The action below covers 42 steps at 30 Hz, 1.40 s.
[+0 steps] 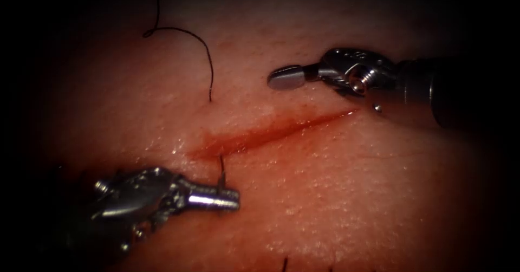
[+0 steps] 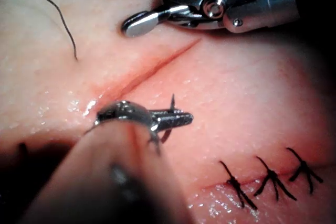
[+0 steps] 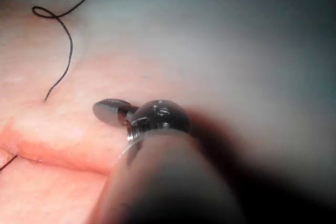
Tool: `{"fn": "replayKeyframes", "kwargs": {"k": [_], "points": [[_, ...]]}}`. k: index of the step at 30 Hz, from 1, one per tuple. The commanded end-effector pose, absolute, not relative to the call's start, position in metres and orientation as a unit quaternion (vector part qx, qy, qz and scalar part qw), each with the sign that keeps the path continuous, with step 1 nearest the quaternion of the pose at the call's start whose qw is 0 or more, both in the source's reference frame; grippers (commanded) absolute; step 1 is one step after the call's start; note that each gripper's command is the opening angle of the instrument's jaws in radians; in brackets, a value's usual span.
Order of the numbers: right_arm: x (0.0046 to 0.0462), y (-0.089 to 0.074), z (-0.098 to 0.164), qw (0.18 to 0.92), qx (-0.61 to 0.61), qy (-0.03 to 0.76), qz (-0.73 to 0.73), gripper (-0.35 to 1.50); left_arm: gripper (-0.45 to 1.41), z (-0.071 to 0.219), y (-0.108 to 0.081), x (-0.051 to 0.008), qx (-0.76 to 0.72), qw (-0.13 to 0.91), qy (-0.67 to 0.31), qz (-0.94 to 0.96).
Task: Wound Closure
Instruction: Pull needle the rest of the way through skin with left end-effector
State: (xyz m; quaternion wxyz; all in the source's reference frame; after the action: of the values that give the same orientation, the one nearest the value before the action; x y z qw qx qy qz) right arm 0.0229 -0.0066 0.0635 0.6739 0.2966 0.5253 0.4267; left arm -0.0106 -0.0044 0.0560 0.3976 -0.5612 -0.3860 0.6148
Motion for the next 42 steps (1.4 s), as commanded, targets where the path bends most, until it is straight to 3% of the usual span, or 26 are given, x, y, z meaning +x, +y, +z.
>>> {"fn": "replayKeyframes", "kwargs": {"k": [1, 7, 17, 35, 36, 37, 38, 39, 40, 42], "points": [[0.0234, -0.006, 0.064, 0.674, 0.296, 0.526, 0.425, -0.35, -0.45, 0.056, -0.004, -0.011, -0.578, 0.367, -0.365, 0.63], [0.0232, -0.007, 0.064, 0.664, 0.309, 0.52, 0.439, -0.35, -0.45, 0.052, -0.004, -0.0106, -0.635, 0.216, -0.212, 0.711], [0.0228, -0.008, 0.063, 0.622, 0.341, 0.5, 0.496, -0.35, -0.45, 0.047, 0.0, -0.0101, -0.656, 0.118, -0.017, 0.745], [0.0224, -0.008, 0.061, 0.574, 0.374, 0.502, 0.528, -0.35, -0.45, 0.046, 0.007, -0.0106, -0.638, 0.067, 0.071, 0.764], [0.0223, -0.008, 0.061, 0.568, 0.381, 0.502, 0.529, -0.25, -0.45, 0.046, 0.006, -0.0107, -0.637, 0.064, 0.073, 0.765], [0.0223, -0.008, 0.061, 0.563, 0.388, 0.501, 0.531, 0.02, -0.45, 0.047, 0.005, -0.0107, -0.636, 0.061, 0.076, 0.765], [0.0224, -0.008, 0.061, 0.554, 0.397, 0.498, 0.536, 0.54, -0.45, 0.047, 0.005, -0.0108, -0.636, 0.059, 0.078, 0.766], [0.0225, -0.008, 0.06, 0.55, 0.401, 0.495, 0.54, 0.88, -0.45, 0.048, 0.004, -0.0109, -0.635, 0.055, 0.082, 0.766], [0.0226, -0.008, 0.06, 0.544, 0.408, 0.492, 0.544, 1.06, -0.45, 0.049, 0.003, -0.011, -0.634, 0.052, 0.085, 0.767], [0.0229, -0.009, 0.059, 0.535, 0.424, 0.492, 0.541, 1.18, -0.45, 0.05, 0.002, -0.0113, -0.632, 0.044, 0.092, 0.768]]}}
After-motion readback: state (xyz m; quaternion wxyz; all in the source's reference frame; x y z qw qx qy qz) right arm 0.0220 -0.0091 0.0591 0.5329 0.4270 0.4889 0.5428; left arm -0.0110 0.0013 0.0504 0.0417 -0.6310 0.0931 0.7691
